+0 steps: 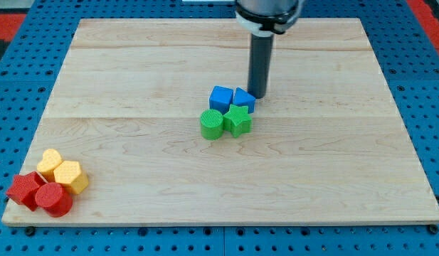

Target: Nudge the green circle towards the blue cube

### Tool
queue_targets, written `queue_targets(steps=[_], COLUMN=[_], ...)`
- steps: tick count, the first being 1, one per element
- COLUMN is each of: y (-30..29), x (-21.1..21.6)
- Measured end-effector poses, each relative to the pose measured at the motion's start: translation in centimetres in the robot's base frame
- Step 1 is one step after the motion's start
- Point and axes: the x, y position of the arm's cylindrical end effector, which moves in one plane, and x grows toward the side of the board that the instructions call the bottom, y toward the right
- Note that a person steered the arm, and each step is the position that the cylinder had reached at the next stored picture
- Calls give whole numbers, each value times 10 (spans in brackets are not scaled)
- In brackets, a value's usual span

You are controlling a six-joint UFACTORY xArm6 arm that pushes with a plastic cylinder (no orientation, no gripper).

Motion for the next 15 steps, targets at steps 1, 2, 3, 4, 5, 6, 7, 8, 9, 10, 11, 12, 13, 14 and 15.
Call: queue_targets(steps=[1,2,3,4,5,6,7,8,9,10,11,12,13,14,15], y=[45,58,23,-36,-74,-110,-112,-112,-113,-113,-129,-148,-140,-123,-113], x=[29,70,94,94,94,94,94,94,94,92,94,90,79,79,79])
